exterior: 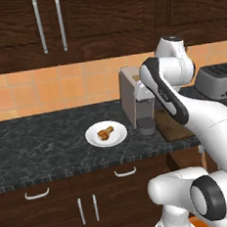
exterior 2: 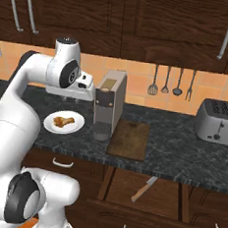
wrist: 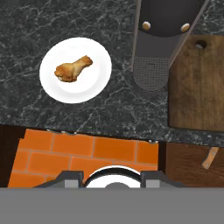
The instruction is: Pick up the knife from the drawer and place it on the cutting board. Then place the meat from the plate to the cutting board.
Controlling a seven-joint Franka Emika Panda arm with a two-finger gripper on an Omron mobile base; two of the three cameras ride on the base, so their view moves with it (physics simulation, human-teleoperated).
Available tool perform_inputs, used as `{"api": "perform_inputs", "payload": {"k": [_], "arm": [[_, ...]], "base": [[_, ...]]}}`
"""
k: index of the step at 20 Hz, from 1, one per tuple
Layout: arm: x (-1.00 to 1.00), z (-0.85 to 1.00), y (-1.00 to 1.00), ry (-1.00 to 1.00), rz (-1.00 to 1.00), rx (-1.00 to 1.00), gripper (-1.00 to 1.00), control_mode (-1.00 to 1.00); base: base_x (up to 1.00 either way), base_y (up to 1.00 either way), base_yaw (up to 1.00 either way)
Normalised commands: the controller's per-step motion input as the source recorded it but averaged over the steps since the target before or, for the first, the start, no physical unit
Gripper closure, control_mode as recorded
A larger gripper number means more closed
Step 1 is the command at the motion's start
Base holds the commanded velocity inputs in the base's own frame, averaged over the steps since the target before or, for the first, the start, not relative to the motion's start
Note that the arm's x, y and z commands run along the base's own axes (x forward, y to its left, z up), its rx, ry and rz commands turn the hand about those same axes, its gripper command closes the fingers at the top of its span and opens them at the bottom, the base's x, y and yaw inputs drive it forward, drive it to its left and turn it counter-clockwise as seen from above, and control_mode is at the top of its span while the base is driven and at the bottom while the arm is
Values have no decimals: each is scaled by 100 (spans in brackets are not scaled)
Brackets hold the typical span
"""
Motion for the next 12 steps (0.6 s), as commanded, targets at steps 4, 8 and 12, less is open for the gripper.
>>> {"api": "perform_inputs", "payload": {"k": [4,8,12], "arm": [[-9,-2,-11,0,0,0,-100,-100],[-19,-11,-43,0,-3,2,-100,-100],[-31,-50,-45,-9,-11,0,-100,-100]], "base": [[0,0,0],[0,0,0],[0,0,0]]}}
